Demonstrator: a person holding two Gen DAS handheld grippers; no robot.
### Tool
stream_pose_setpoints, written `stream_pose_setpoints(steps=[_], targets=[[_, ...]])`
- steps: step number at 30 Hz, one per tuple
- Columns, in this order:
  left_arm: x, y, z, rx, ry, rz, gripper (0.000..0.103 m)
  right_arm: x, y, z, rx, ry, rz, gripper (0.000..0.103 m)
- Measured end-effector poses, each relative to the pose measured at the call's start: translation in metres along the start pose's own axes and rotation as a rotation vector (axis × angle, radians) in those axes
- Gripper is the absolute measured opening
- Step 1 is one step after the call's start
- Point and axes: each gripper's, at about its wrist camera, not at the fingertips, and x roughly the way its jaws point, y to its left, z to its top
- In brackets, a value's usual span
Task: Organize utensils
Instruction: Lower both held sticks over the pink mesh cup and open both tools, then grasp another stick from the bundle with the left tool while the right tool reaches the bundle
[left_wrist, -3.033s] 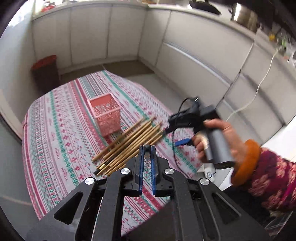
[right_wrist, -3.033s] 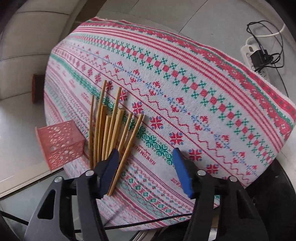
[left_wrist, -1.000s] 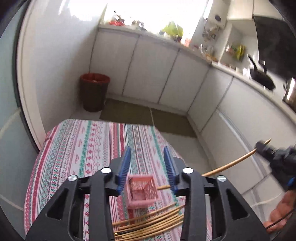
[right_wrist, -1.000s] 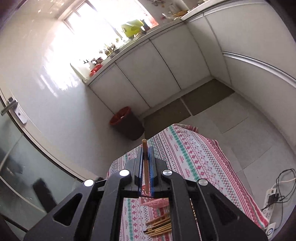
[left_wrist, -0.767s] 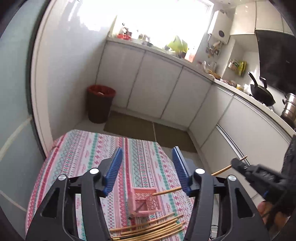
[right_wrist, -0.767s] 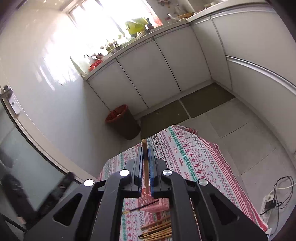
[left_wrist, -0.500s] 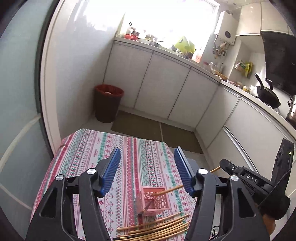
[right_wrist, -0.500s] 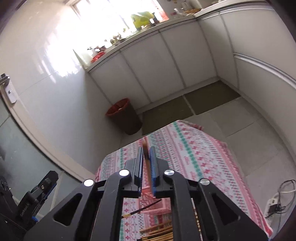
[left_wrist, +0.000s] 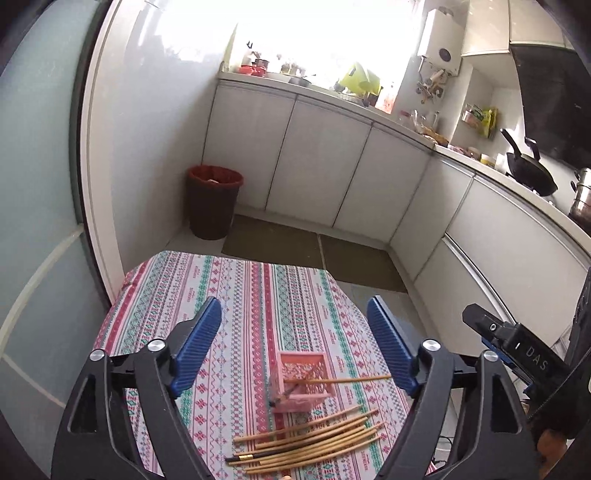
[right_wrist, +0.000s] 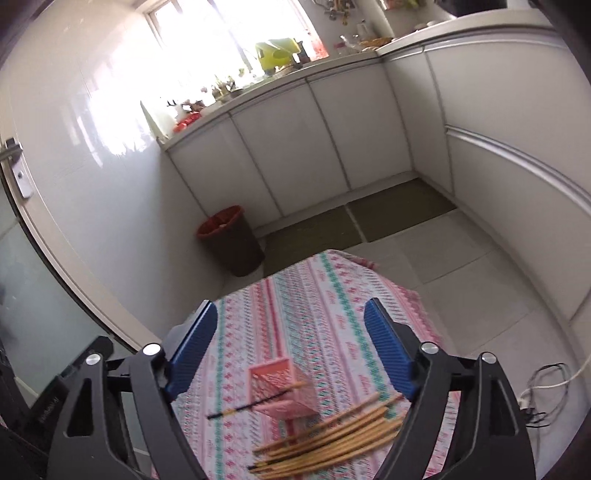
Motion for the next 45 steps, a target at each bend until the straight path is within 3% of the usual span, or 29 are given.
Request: stream_pose_setpoints(steps=[8,12,15,20,22,26,28,35,45], targets=[[-0.004,-0.02,-0.011,0.068,0.018,-0.004,0.085,-0.026,0.004,-0.013,-0.173,-0.03,-0.145,0.089],[-0.002,-0.031,-0.021,0.125,0.055,-0.002,0.088,-0.036,-0.005,-0.02,-0.193,-0.02,-0.186,0.091],[0.01,-0.043,-0.035,0.215,0.158,-0.03,0.091,-0.045,-0.028,-0.025,-0.135,0.015,-0.195,0.091],[0.046,-0.086,-0.091,0.483,0.444,-0.178,0.091,-0.059,-0.091,-0.032,0.058,0.109,-0.229,0.092],[0.057,-0.111,-0.123,0.621,0.513,-0.225,0.091,-0.066,-0.12,-0.036,0.158,0.131,-0.248,0.092],[0.087,-0.144,-0.176,0.783,0.613,-0.278,0.089,-0.076,-0.159,-0.036,0.304,0.14,-0.274,0.092],[0.103,-0.152,-0.194,0.823,0.65,-0.304,0.08,-0.078,-0.169,-0.034,0.335,0.142,-0.273,0.092],[0.156,-0.159,-0.219,0.816,0.76,-0.405,0.061,-0.074,-0.182,-0.035,0.367,0.179,-0.265,0.092],[0.197,-0.165,-0.238,0.828,0.82,-0.397,0.054,-0.062,-0.194,-0.039,0.414,0.237,-0.225,0.092]])
